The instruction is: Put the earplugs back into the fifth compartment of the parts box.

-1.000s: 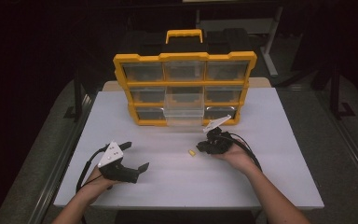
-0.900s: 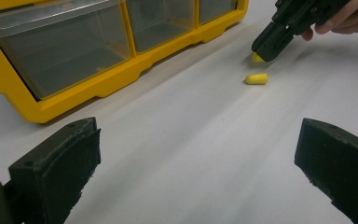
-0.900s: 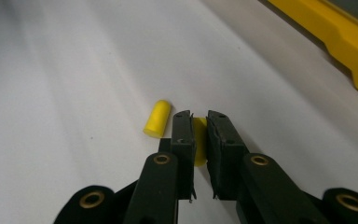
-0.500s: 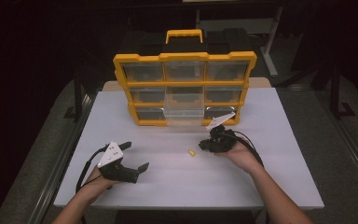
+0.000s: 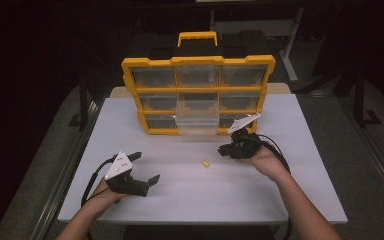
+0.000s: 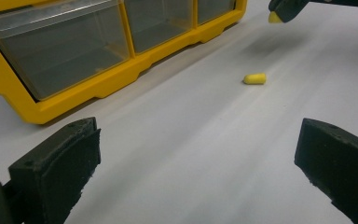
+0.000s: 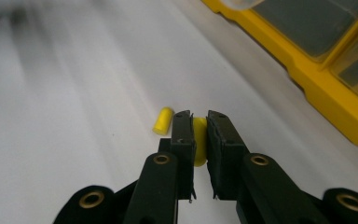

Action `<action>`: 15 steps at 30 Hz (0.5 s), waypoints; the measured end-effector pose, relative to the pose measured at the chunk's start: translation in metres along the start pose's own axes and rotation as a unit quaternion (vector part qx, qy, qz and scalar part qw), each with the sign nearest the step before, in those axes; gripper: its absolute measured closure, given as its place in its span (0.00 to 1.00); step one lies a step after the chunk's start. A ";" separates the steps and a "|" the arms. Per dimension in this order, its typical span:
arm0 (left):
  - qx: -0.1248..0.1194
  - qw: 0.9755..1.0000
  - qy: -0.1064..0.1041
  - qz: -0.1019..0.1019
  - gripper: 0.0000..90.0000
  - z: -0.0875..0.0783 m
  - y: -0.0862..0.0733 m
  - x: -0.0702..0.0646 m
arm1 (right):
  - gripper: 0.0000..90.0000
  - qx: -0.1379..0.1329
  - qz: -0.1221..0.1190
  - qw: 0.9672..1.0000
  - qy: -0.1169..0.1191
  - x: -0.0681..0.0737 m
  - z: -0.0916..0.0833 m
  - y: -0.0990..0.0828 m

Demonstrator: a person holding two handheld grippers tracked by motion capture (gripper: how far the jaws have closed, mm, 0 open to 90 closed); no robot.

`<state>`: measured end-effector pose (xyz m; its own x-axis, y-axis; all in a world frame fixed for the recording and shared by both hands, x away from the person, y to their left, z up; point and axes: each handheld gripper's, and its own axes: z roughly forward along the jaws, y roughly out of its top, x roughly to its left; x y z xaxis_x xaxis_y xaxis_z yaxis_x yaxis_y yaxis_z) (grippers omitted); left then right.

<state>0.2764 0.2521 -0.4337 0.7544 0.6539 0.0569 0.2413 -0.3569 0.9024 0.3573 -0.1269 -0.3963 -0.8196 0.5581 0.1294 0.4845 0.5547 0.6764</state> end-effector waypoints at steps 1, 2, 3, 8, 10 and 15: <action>0.000 1.000 0.000 -0.001 0.00 0.000 0.000 0.000 | 0.89 -0.002 -0.002 1.000 -0.001 -0.001 -0.004 0.002; 0.000 1.000 0.000 -0.001 0.00 0.000 0.000 0.000 | 0.89 -0.002 -0.002 1.000 -0.002 -0.001 -0.005 0.002; 0.000 1.000 0.000 -0.001 0.00 0.000 0.000 0.000 | 0.89 -0.003 -0.003 1.000 -0.003 -0.001 -0.007 0.003; -0.001 1.000 0.000 -0.004 0.00 0.001 -0.001 0.001 | 0.89 -0.013 -0.002 1.000 -0.007 -0.004 -0.021 0.009; 0.000 1.000 -0.001 -0.003 0.00 0.001 -0.001 0.001 | 0.89 -0.015 -0.002 1.000 -0.010 -0.006 -0.025 0.012; 0.000 1.000 -0.001 -0.005 0.00 0.001 -0.001 0.001 | 0.89 -0.020 -0.005 1.000 -0.014 -0.009 -0.040 0.021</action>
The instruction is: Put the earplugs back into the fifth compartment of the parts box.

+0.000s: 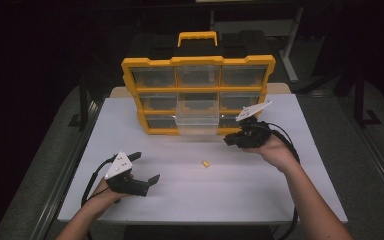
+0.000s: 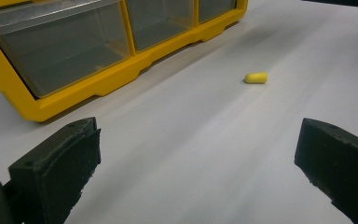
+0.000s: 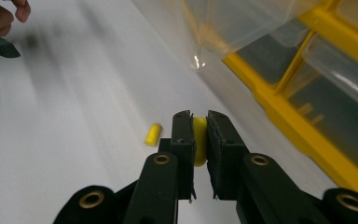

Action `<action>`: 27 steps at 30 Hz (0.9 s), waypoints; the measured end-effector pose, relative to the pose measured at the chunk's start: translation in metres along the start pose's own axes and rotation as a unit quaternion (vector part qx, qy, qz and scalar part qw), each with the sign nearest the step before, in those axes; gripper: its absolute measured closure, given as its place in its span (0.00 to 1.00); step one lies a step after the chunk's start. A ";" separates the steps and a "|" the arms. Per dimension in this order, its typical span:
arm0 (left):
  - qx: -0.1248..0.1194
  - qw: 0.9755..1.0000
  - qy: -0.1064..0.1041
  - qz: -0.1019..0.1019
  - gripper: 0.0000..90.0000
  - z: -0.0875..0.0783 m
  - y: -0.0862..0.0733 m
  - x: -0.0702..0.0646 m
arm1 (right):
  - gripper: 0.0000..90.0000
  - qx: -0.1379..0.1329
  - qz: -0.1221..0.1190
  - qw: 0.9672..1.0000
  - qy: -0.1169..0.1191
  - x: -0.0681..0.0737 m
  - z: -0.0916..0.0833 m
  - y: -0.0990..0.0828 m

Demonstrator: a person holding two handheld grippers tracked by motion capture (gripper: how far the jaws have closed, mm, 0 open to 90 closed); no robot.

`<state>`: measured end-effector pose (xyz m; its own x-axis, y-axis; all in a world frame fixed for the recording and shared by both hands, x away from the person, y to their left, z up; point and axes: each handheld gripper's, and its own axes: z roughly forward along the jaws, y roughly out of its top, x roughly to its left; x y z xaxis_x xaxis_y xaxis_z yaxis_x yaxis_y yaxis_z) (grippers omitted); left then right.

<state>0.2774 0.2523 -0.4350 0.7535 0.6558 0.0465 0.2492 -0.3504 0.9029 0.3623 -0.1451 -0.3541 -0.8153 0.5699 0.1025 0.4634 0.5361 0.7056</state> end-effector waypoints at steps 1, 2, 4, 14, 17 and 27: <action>0.000 1.000 0.000 0.000 0.00 0.000 0.000 0.000 | 0.89 -0.001 0.000 1.000 0.000 -0.001 -0.003 0.002; 0.000 1.000 0.000 0.000 0.00 0.000 0.000 0.000 | 0.89 -0.002 -0.002 1.000 0.000 -0.001 -0.005 0.004; 0.000 1.000 -0.001 0.000 0.00 0.000 0.000 0.000 | 0.89 -0.003 -0.002 1.000 0.000 -0.002 -0.009 0.007; 0.002 1.000 -0.001 0.001 0.00 0.000 0.000 0.000 | 0.89 -0.008 -0.011 1.000 -0.006 -0.004 -0.030 0.026; 0.002 1.000 -0.001 0.001 0.00 0.000 0.000 0.000 | 0.89 -0.011 -0.014 1.000 -0.007 -0.004 -0.035 0.031; 0.001 1.000 -0.002 0.000 0.00 0.000 0.000 -0.001 | 0.89 -0.031 -0.029 0.999 -0.014 -0.004 -0.058 0.062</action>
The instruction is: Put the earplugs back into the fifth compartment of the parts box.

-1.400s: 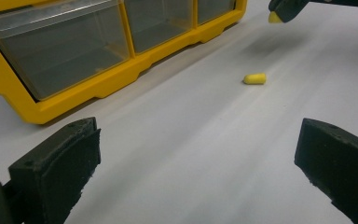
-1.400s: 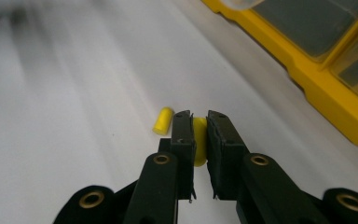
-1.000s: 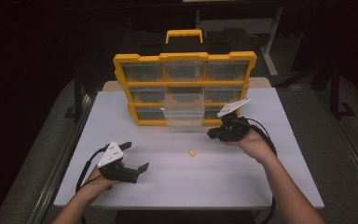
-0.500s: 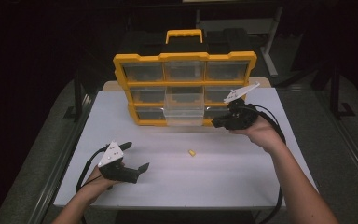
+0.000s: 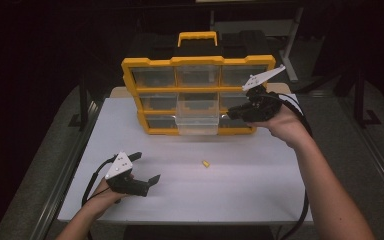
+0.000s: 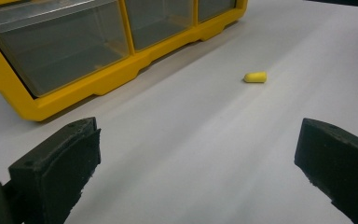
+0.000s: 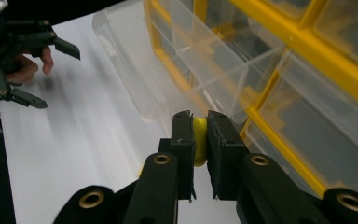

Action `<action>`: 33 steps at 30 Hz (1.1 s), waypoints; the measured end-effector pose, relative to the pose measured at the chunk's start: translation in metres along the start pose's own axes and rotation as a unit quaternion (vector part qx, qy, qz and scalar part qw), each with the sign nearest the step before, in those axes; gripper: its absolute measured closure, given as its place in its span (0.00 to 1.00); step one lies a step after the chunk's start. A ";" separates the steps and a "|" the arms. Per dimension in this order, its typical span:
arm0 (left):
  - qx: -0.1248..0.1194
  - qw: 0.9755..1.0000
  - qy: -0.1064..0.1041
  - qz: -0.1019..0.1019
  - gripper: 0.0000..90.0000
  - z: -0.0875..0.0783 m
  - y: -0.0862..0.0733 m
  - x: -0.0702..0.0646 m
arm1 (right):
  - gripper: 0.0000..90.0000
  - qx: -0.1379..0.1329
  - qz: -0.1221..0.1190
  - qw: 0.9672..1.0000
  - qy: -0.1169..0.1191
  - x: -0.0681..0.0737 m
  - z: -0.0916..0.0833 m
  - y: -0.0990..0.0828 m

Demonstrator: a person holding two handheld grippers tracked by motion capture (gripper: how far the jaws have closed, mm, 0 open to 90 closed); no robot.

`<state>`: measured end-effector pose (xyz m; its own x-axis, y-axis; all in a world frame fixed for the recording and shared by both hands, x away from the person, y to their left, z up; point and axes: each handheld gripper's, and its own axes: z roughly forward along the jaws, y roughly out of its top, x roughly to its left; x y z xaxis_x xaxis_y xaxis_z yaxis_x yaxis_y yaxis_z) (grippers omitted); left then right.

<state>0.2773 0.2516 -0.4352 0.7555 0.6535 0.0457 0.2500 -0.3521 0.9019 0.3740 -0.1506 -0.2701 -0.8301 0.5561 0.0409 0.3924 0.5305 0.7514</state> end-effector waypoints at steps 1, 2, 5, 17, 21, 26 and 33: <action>0.001 1.000 0.000 0.001 0.00 0.000 0.000 0.000 | 0.89 -0.001 -0.002 1.000 0.000 0.000 0.000 0.002; 0.001 1.000 0.000 0.001 0.00 0.000 0.000 0.000 | 0.89 -0.002 -0.004 1.000 0.000 -0.001 -0.001 0.006; 0.001 1.000 0.000 0.001 0.00 0.000 0.000 0.000 | 0.89 -0.006 -0.005 1.000 0.003 -0.001 -0.001 0.013; 0.003 1.000 0.000 0.002 0.00 0.000 0.000 0.000 | 0.89 -0.010 -0.015 1.000 0.020 0.004 0.022 0.042; 0.002 1.000 -0.001 0.002 0.00 -0.001 0.000 0.000 | 0.89 -0.004 -0.017 1.000 0.025 0.005 0.033 0.047; 0.003 1.000 -0.001 0.004 0.00 0.000 0.000 -0.001 | 0.88 0.006 -0.022 0.999 0.026 0.006 0.045 0.051; 0.003 1.000 -0.001 0.003 0.00 -0.001 0.000 -0.001 | 0.84 0.031 -0.024 0.999 0.028 0.009 0.065 0.052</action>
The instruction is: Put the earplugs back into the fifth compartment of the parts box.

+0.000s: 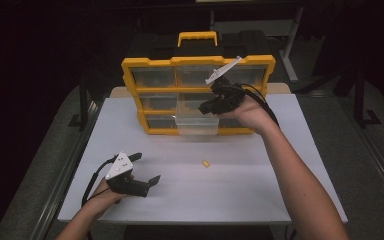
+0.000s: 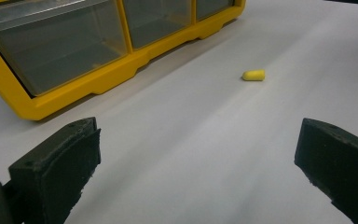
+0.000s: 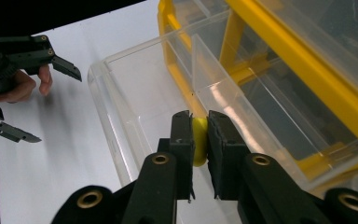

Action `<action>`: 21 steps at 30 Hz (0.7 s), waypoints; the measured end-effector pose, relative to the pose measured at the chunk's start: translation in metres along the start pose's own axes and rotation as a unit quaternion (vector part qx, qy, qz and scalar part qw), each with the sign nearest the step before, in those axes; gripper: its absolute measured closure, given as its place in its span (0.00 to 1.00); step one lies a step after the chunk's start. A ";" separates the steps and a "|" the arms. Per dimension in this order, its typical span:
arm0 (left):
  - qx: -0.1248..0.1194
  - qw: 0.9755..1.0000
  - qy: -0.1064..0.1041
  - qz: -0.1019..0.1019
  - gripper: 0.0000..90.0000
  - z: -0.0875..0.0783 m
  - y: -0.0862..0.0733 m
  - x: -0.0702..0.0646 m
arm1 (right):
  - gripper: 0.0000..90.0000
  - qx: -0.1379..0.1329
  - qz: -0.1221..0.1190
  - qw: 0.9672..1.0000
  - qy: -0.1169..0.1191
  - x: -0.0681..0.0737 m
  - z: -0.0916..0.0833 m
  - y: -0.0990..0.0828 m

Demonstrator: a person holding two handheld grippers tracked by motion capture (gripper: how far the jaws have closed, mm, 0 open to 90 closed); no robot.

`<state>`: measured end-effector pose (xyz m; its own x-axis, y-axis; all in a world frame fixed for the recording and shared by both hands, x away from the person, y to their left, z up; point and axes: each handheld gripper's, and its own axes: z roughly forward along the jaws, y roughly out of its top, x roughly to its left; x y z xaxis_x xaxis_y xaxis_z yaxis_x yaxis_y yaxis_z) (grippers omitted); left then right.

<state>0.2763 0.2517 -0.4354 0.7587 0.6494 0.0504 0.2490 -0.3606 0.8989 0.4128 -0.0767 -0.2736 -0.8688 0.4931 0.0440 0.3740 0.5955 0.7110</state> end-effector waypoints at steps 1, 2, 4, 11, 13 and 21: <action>0.000 1.000 0.000 0.000 0.00 0.000 0.000 0.000 | 0.78 -0.002 0.000 1.000 -0.002 0.000 0.001 0.000; 0.000 1.000 0.000 0.000 0.00 0.000 0.000 0.000 | 0.77 -0.004 0.002 1.000 -0.001 0.000 0.001 0.000; 0.000 1.000 0.000 0.000 0.00 0.000 0.000 0.000 | 0.77 -0.008 0.002 1.000 0.000 0.000 0.000 0.001; 0.001 1.000 0.000 0.000 0.00 0.000 0.000 0.000 | 0.93 -0.019 0.008 1.000 -0.006 -0.002 -0.012 -0.001; 0.001 1.000 0.000 -0.001 0.00 0.000 0.000 0.000 | 0.98 -0.026 0.009 1.000 -0.004 -0.004 -0.018 -0.003; 0.002 1.000 0.001 -0.001 0.00 0.001 0.000 0.000 | 0.99 -0.032 0.016 0.999 -0.007 -0.010 -0.038 -0.010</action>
<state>0.2766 0.2514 -0.4360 0.7573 0.6513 0.0487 0.2528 -0.3610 0.8976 0.4052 -0.1124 -0.2545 -0.8518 0.5207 0.0572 0.3797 0.5385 0.7522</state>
